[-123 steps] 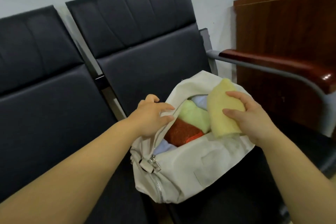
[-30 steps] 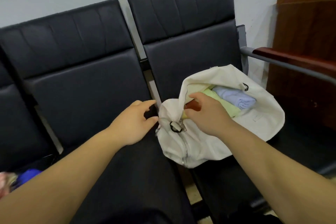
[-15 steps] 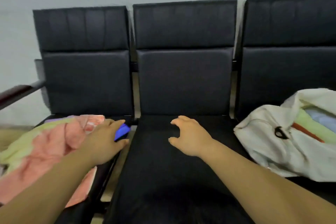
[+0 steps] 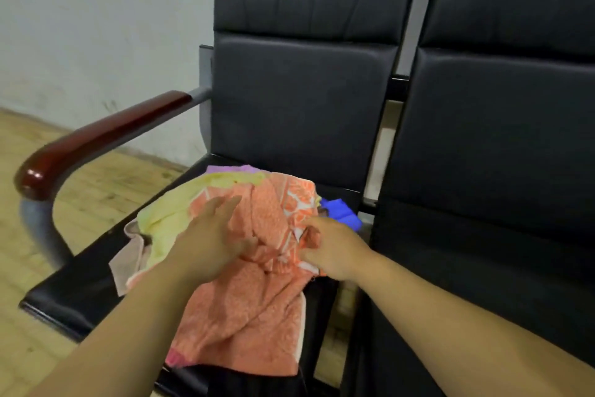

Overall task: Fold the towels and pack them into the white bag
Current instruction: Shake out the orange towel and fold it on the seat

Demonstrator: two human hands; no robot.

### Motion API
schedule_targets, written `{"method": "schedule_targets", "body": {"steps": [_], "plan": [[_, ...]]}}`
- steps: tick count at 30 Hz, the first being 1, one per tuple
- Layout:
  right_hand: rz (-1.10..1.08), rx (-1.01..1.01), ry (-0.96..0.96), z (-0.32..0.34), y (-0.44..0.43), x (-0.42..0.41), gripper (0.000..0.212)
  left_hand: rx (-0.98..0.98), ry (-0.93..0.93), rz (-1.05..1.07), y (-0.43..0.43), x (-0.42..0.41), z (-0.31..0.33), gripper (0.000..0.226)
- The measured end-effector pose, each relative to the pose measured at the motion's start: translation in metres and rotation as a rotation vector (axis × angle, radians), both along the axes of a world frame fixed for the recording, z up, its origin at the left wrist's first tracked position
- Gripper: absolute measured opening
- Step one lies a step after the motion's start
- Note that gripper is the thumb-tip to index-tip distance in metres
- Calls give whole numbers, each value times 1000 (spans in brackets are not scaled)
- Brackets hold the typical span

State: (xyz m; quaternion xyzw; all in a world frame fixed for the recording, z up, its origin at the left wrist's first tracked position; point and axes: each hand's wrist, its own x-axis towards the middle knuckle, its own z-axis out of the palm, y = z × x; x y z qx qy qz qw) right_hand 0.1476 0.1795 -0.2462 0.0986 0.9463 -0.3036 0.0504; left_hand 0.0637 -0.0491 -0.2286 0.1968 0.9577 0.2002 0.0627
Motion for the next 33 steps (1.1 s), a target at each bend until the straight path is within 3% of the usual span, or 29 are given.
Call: {"method": "schedule_targets", "body": {"steps": [4,10,15,20,26,33], "plan": [[-2,9,11,-26,-6,-10,53,19,5,13,-2,-15,-13,84],[-64,-98,192,-25,0,-5,37,168,-4,17,-3,-3,-16,64],[-129,-277,355,24,11,15,36,423,110,22,-2,18,9,43],[-169,-213,397,76,34,57,24,501,205,-64,15,46,33,34],[-303,-163,367,116,99,163,16,581,229,-221,78,112,67,29],[-574,-396,337,107,193,296,15,690,32,-360,181,195,78,24]]}}
